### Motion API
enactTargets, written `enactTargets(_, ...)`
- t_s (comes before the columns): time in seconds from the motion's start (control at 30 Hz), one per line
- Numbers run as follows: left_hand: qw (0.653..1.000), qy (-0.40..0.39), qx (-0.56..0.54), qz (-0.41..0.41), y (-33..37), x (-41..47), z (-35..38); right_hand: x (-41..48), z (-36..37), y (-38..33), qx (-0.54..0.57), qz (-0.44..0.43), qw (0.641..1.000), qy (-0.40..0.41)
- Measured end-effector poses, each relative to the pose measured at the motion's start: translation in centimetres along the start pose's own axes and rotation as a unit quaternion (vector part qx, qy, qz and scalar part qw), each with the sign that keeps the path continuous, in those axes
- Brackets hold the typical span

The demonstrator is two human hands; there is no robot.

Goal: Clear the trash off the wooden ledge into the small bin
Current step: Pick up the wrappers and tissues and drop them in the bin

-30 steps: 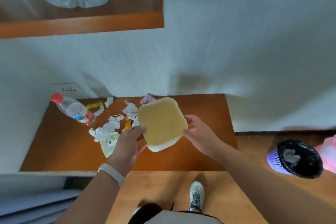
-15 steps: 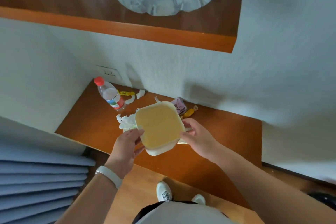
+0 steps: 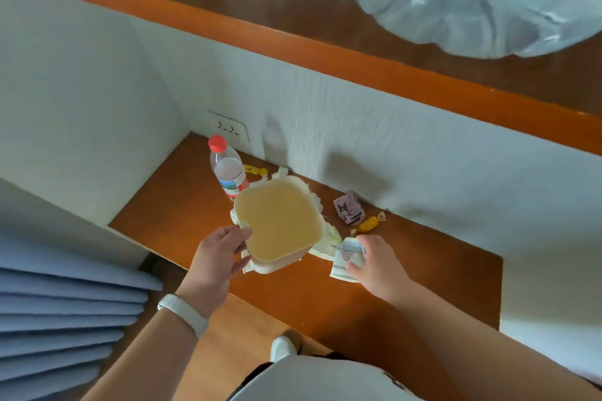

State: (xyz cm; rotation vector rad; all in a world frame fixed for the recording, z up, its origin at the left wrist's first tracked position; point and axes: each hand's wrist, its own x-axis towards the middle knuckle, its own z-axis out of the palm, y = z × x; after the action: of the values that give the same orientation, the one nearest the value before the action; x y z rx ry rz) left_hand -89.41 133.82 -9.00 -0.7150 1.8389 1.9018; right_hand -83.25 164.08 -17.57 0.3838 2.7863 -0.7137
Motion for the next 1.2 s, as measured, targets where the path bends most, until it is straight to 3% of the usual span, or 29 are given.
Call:
enactTargets(0.13, 1.0, -0.011, 0.008, -0.012, -0.1, 0.5, -0.5, 0.7, 1.6, 0.7, -0.045, 0.025, 0.998, -0.025)
enactTargets(0.4, 0.999, -0.035, 0.017, -0.005, 0.9, 0.7, -0.1, 1.2, 1.4, 1.4, 0.026, 0.134, 0.988, -0.066)
enactTargets(0.67, 0.998, -0.061, 0.012, 0.018, 2.3, 0.4, 0.4, 0.2, -1.8, -0.3, 0.059, 0.117, 0.989, -0.074)
enactTargets(0.93, 0.997, -0.062, 0.038, 0.029, 2.5, -0.5, -0.3, -2.6, -8.8, -5.4, 0.207, 0.061, 0.975, 0.048)
enactTargets(1.1, 0.997, -0.053, 0.044, 0.046, 1.8, -0.8, -0.8, -3.1, -12.1, -8.6, 0.287, 0.044, 0.943, 0.159)
enactTargets(1.2, 0.996, -0.047, 0.063, 0.049, 1.4, -1.2, -0.8, -3.2, -12.8, -10.4, 0.336, 0.021, 0.926, 0.169)
